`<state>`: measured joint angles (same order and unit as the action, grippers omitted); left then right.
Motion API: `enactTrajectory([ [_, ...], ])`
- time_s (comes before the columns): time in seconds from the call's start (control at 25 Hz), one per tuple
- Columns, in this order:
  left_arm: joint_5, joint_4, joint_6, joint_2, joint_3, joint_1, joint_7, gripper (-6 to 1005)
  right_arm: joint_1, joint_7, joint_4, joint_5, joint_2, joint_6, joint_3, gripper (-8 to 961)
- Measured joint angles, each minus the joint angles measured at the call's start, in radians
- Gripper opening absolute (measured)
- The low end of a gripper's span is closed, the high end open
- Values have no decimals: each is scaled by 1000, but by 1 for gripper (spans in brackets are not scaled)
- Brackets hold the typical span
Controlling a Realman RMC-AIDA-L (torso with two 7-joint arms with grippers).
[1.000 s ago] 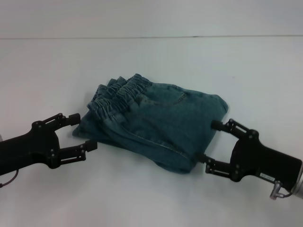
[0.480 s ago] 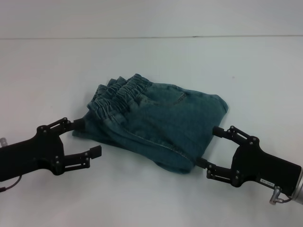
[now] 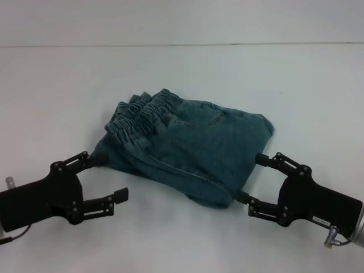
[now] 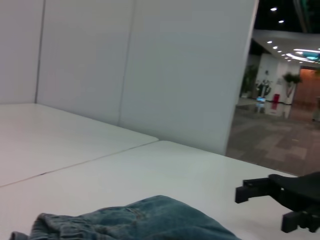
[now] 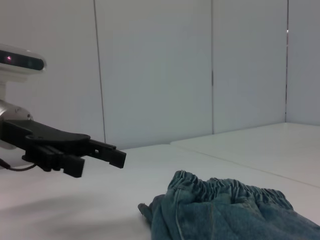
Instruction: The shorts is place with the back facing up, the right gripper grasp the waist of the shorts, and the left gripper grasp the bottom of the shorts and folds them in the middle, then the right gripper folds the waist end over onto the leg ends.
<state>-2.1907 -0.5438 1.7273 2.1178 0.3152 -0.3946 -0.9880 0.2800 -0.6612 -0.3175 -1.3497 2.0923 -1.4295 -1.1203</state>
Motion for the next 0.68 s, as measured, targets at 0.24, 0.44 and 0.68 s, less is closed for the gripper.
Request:
enactTrajectory([
  [0.24,-37,-25,113,-22,0,12,-9,911,4,0,0,0,-1,-3,-5,924],
  [0.44,-101,-37,134,-26,1,4,-30,911,9,-2,-4,0,-2,-4,-6,924],
  [0.68,-111,-37,140,-25,14,3,-28,911,22,-5,-8,0,-2,-3,-6,924],
])
